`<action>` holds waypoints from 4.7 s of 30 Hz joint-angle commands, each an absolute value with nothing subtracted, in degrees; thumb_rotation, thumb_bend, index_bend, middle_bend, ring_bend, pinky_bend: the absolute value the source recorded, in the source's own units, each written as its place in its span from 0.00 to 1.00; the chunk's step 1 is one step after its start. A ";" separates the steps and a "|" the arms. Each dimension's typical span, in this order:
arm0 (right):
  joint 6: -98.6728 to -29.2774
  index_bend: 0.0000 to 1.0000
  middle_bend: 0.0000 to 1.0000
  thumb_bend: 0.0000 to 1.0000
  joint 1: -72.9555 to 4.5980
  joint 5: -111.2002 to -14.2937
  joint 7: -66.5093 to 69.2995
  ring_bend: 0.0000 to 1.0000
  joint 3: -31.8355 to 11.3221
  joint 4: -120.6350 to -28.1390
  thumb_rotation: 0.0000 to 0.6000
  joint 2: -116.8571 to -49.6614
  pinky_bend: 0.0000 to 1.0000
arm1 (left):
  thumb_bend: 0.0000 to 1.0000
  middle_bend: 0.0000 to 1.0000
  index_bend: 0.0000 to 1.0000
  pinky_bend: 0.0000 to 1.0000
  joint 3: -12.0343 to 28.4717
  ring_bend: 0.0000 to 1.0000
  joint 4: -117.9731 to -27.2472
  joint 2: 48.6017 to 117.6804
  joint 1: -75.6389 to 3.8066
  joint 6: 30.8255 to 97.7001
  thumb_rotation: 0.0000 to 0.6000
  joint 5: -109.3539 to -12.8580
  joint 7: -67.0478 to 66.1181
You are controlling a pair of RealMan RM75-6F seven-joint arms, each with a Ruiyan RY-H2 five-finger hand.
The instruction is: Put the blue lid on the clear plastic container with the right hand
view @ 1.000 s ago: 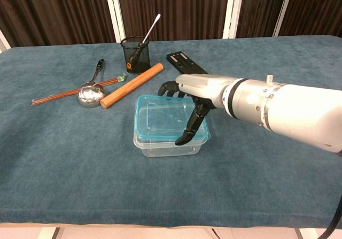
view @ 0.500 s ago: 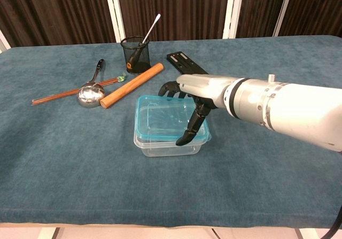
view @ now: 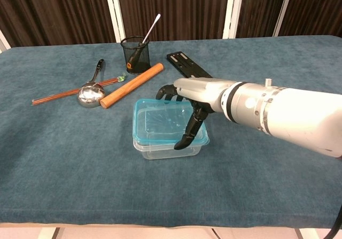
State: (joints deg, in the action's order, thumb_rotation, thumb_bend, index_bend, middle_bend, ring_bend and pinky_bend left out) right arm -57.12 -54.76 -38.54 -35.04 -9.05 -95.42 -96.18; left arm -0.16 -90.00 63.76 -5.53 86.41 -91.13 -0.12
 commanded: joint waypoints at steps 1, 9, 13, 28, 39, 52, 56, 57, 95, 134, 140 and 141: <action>-57.28 0.88 0.60 0.22 -54.95 -38.33 -35.30 0.48 -9.18 -95.06 1.00 -96.43 0.24 | 0.43 0.00 0.00 0.06 -0.15 0.00 -89.99 63.74 -5.55 86.36 1.00 -91.10 -0.10; -57.26 0.88 0.60 0.22 -55.70 -37.06 -36.72 0.48 -9.01 -93.90 1.00 -97.64 0.24 | 0.43 0.00 0.00 0.06 -0.13 0.00 -90.01 63.68 -5.54 86.36 1.00 -91.09 0.01; -57.14 0.88 0.60 0.22 -55.94 -36.59 -37.08 0.48 -8.94 -93.37 1.00 -98.19 0.24 | 0.43 0.00 0.00 0.06 -0.14 0.00 -89.98 63.64 -5.54 86.36 1.00 -91.12 0.19; -57.85 0.86 0.60 0.22 -57.27 -33.09 -41.02 0.47 -8.41 -92.50 1.00 -99.30 0.24 | 0.43 0.00 0.00 0.06 -0.16 0.00 -89.82 63.42 -5.45 86.54 1.00 -91.23 0.99; -58.83 0.85 0.60 0.22 -58.46 -30.99 -44.46 0.46 -7.94 -92.37 1.00 -99.96 0.24 | 0.43 0.00 0.00 0.06 -0.19 0.00 -89.72 63.32 -5.28 86.98 1.00 -91.50 1.48; -60.20 0.77 0.60 0.22 -58.14 -31.96 -44.81 0.43 -7.94 -93.75 1.00 -99.39 0.24 | 0.43 0.00 0.00 0.06 -0.19 0.00 -89.71 63.37 -5.16 87.28 1.00 -91.66 1.51; -60.34 0.76 0.60 0.22 -57.88 -32.74 -44.51 0.42 -7.82 -93.94 1.00 -99.17 0.24 | 0.43 0.00 0.00 0.06 -0.18 0.00 -89.72 63.38 -5.14 87.29 1.00 -91.65 1.45; -60.35 0.76 0.60 0.22 -57.82 -32.81 -44.47 0.42 -7.80 -93.93 1.00 -99.15 0.24 | 0.43 0.00 0.00 0.06 -0.19 0.00 -89.73 63.38 -5.16 87.25 1.00 -91.67 1.44; -59.58 0.35 0.31 0.22 -56.31 -35.84 -43.07 0.26 -7.12 -94.95 1.00 -97.08 0.23 | 0.42 0.00 0.00 0.06 -0.03 0.00 -89.93 63.28 -5.14 87.06 1.00 -91.31 1.79; -57.43 0.00 0.04 0.14 -55.53 -38.06 -41.46 0.00 -3.97 -106.73 1.00 -83.85 0.03 | 0.43 0.00 0.00 0.06 0.06 0.00 -90.00 63.23 -5.10 86.97 1.00 -91.03 1.85; -57.90 0.25 0.04 0.14 -55.04 -41.18 -38.98 0.00 -5.31 -109.75 1.00 -79.61 0.02 | 0.43 0.00 0.00 0.06 0.03 0.00 -90.05 63.35 -5.26 86.60 1.00 -91.01 1.49; -57.94 0.28 0.04 0.14 -55.33 -40.98 -39.11 0.00 -5.63 -109.79 1.00 -79.34 0.02 | 0.43 0.00 0.00 0.06 0.03 0.00 -90.06 63.38 -5.29 86.54 1.00 -91.00 1.41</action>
State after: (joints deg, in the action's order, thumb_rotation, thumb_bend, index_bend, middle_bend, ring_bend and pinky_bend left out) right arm -57.81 -55.18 -40.91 -39.07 -5.28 -109.55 -79.63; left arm 0.03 -90.05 63.37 -5.27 86.56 -91.01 1.43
